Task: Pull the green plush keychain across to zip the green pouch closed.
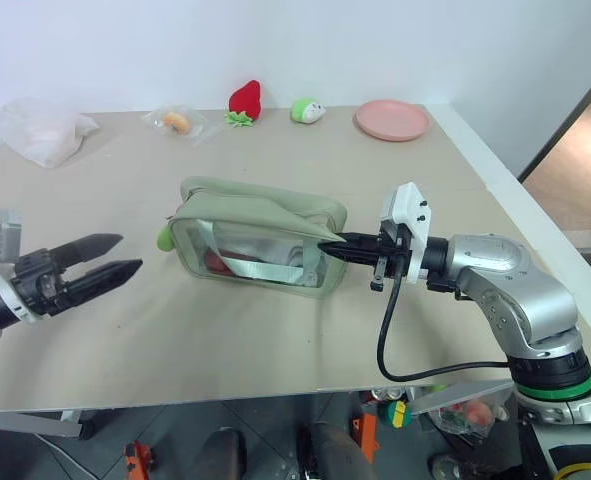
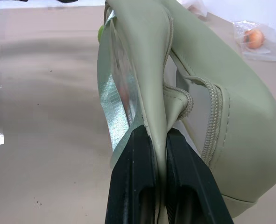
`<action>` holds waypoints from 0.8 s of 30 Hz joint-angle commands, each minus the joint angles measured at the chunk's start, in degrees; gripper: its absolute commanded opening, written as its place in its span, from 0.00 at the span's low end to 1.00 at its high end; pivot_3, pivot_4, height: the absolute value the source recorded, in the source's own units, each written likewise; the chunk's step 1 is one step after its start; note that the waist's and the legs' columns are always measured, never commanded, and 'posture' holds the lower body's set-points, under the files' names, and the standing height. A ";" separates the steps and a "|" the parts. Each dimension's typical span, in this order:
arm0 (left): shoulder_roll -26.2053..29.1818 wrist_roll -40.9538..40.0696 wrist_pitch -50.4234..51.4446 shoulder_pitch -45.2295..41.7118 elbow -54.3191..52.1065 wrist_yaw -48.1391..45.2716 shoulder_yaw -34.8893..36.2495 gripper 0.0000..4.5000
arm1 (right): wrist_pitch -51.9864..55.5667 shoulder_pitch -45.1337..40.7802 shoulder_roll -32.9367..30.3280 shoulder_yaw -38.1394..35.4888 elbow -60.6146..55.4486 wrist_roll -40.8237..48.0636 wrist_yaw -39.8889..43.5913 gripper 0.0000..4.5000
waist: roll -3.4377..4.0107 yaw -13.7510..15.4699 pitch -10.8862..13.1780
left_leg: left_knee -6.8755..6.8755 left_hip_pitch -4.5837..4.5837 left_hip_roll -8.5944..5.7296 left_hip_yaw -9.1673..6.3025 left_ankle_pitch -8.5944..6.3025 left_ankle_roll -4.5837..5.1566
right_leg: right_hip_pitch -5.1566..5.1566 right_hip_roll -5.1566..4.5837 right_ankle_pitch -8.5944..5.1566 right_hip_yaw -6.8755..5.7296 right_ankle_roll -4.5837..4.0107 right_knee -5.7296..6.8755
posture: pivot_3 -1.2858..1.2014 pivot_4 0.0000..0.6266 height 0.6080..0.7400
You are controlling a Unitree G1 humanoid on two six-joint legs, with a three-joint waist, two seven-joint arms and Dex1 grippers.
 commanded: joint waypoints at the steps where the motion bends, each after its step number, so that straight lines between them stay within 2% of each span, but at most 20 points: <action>1: 0.94 -0.75 -0.60 -2.46 2.60 0.44 3.39 1.00 | -1.60 -1.93 -0.14 -2.63 0.72 1.97 1.79 0.01 | -0.01 0.00 0.00 | 0.00 0.00 0.04 0.02 0.00 0.00 | 0.00 0.04 0.01 0.01 -0.01 0.00 | 0.52 0.24 1.00; 8: 0.09 -0.16 -0.42 -5.27 6.12 -0.24 1.97 1.00 | -4.74 -4.79 0.53 -0.53 4.63 0.87 5.08 0.01 | -0.01 -0.01 0.01 | -0.01 -0.06 0.17 0.17 -0.01 -0.01 | -0.15 0.15 0.03 0.14 -0.05 -0.01 | 0.52 0.24 1.00; 16: -0.51 0.43 1.09 -5.21 3.74 -1.65 -3.27 1.00 | -6.99 -6.55 1.83 1.14 7.98 -1.15 6.96 0.01 | -0.02 -0.02 0.01 | -0.01 -0.05 0.21 0.26 -0.01 -0.01 | -0.17 0.19 0.08 0.19 -0.09 0.00 | 0.52 0.24 1.00; 20: -1.06 4.92 -0.95 -4.31 3.27 -2.28 -8.65 1.00 | -6.91 -6.52 2.47 1.17 7.82 -1.35 7.16 0.01 | -0.01 -0.06 0.01 | -0.01 -0.04 0.23 0.31 -0.01 -0.01 | -0.19 0.22 0.10 0.26 -0.10 0.00 | 0.52 0.24 1.00; 24: -1.99 6.99 -1.62 -7.42 7.97 -1.16 -9.85 1.00 | -6.25 -6.10 2.73 1.16 6.90 -1.26 6.88 0.01 | -0.02 -0.07 0.01 | -0.01 -0.02 0.32 0.33 -0.01 -0.02 | -0.20 0.34 0.19 0.28 -0.20 0.00 | 0.52 0.24 1.00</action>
